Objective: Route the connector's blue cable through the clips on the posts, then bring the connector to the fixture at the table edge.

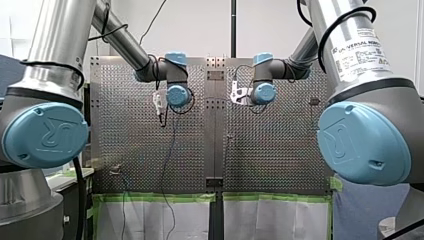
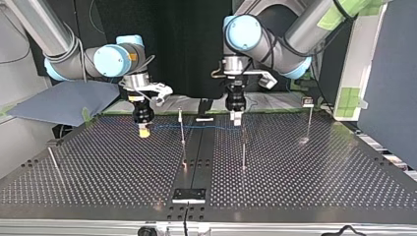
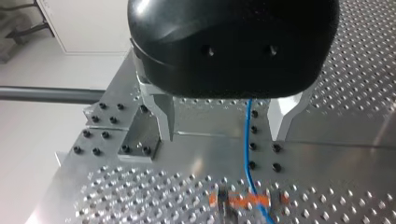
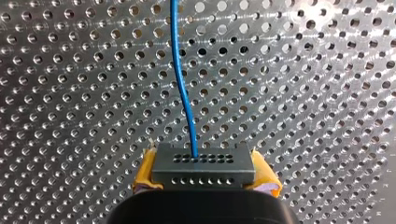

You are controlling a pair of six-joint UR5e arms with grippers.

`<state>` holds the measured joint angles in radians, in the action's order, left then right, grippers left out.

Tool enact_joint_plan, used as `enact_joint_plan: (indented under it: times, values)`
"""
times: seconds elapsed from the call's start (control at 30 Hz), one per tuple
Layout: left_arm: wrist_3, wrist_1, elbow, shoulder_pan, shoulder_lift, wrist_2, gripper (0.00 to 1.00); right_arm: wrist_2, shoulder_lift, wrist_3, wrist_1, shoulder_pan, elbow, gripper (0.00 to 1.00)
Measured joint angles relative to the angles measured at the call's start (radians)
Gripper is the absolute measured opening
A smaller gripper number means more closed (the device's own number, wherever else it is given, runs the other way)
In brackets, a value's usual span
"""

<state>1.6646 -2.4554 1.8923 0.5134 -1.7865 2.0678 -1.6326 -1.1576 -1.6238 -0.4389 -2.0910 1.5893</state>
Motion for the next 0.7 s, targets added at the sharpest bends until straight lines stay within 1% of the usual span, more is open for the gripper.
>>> enact_joint_plan:
  times: [0.23, 0.4, 0.53, 0.7]
  values:
    - [-0.001, -0.001, -0.054, 0.058, -0.05, 0.058, 1.0, -0.001, 0.002, 0.001, -0.001, 0.0, 0.001, 0.0]
    - [-0.003, -0.002, -0.097, 0.096, -0.087, 0.081, 1.0, -0.001, 0.003, 0.0, -0.001, 0.0, 0.001, 0.0]
    - [-0.003, -0.009, -0.123, 0.099, -0.098, 0.09, 1.0, -0.001, 0.003, -0.001, -0.001, -0.001, 0.001, 0.0]
    - [-0.005, -0.023, -0.154, 0.087, -0.114, 0.113, 1.0, -0.001, 0.003, -0.002, -0.001, -0.001, 0.001, 0.0]
